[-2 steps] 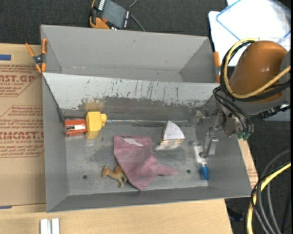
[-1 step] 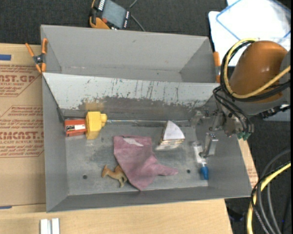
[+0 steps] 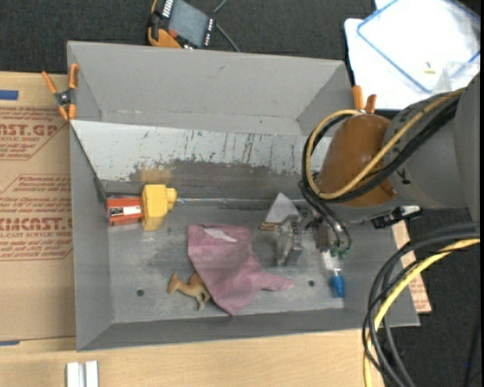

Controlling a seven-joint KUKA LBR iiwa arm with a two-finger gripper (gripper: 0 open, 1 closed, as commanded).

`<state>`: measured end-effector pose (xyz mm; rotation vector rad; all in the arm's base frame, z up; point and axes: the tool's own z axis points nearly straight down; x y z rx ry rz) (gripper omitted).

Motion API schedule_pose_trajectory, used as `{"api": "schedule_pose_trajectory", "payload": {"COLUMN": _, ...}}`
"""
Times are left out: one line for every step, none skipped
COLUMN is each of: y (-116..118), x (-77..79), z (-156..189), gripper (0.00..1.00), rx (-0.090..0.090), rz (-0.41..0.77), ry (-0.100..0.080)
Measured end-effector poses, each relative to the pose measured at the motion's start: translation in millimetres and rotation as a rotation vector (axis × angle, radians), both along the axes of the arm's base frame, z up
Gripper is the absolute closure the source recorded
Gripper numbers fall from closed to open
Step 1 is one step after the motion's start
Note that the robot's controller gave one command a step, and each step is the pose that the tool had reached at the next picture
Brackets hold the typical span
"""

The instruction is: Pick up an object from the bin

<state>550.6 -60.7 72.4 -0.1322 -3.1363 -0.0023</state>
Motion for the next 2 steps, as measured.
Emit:
{"api": "schedule_pose_trajectory", "payload": {"y": -0.1, "x": 0.2, "z": 0.2, "gripper": 1.00, "rx": 0.000, "rz": 0.000, "ry": -0.001}}
{"api": "schedule_pose_trajectory", "payload": {"y": -2.6, "x": -36.7, "z": 13.0, "gripper": 1.00, "rx": 0.001, "rz": 0.338, "ry": 0.000}}
